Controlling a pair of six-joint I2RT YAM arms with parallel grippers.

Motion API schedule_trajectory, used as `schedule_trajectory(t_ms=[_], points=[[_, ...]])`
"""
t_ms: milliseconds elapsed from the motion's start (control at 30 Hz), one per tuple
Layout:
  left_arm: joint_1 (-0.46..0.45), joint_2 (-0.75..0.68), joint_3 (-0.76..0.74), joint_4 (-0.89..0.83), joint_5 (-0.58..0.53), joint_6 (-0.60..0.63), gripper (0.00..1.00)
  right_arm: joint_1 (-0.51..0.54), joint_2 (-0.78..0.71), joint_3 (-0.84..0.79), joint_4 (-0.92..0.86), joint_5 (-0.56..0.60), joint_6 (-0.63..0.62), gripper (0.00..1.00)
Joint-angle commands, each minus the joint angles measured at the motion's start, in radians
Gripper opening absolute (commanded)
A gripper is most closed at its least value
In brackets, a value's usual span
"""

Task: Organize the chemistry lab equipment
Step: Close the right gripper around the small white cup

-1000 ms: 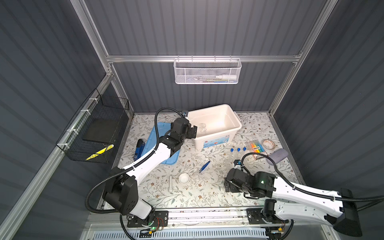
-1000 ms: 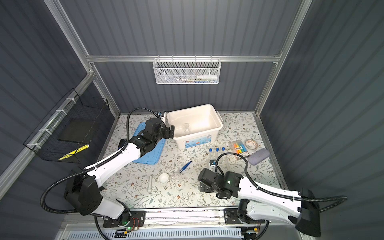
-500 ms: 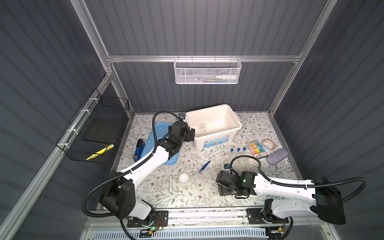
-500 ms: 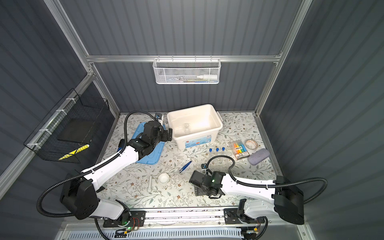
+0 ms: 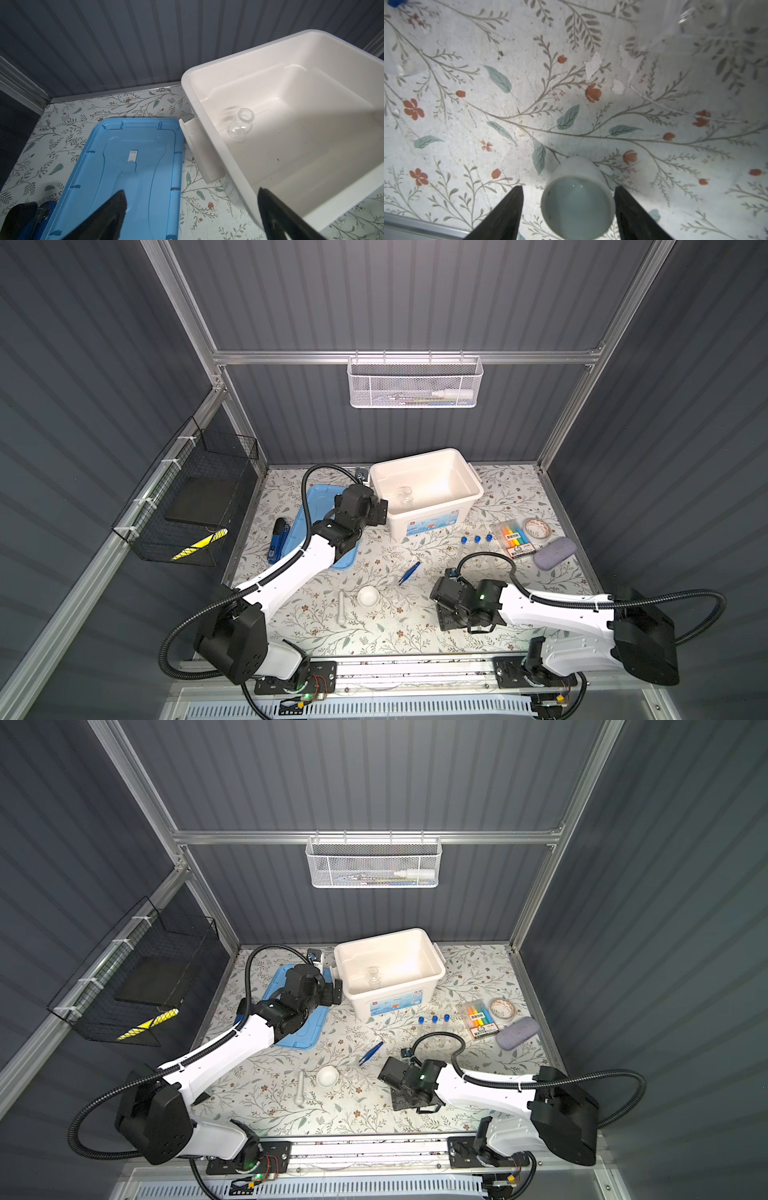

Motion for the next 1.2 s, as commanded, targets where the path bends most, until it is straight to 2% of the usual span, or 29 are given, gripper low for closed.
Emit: schedule_trajectory(t_ms=[0,267,700,1167], points=[[-0.007,-0.025,-0.015,-0.019,-0.021,-0.017,1.00,-0.003,0.037,0.010,-0.009,-0.013,-0.026,0.68],[-0.007,-0.034,-0.026,-0.022,-0.030,-0.019,1.00,-0.003,0.083,0.047,-0.037,-0.006,-0.051,0.61],[-0.007,-0.036,-0.031,-0.028,-0.035,-0.025,1.00,-0.004,0.092,0.059,-0.049,0.012,-0.053,0.61],[-0.007,-0.043,-0.042,-0.033,-0.036,-0.033,1.00,-0.012,0.104,0.069,-0.047,0.011,-0.069,0.50]])
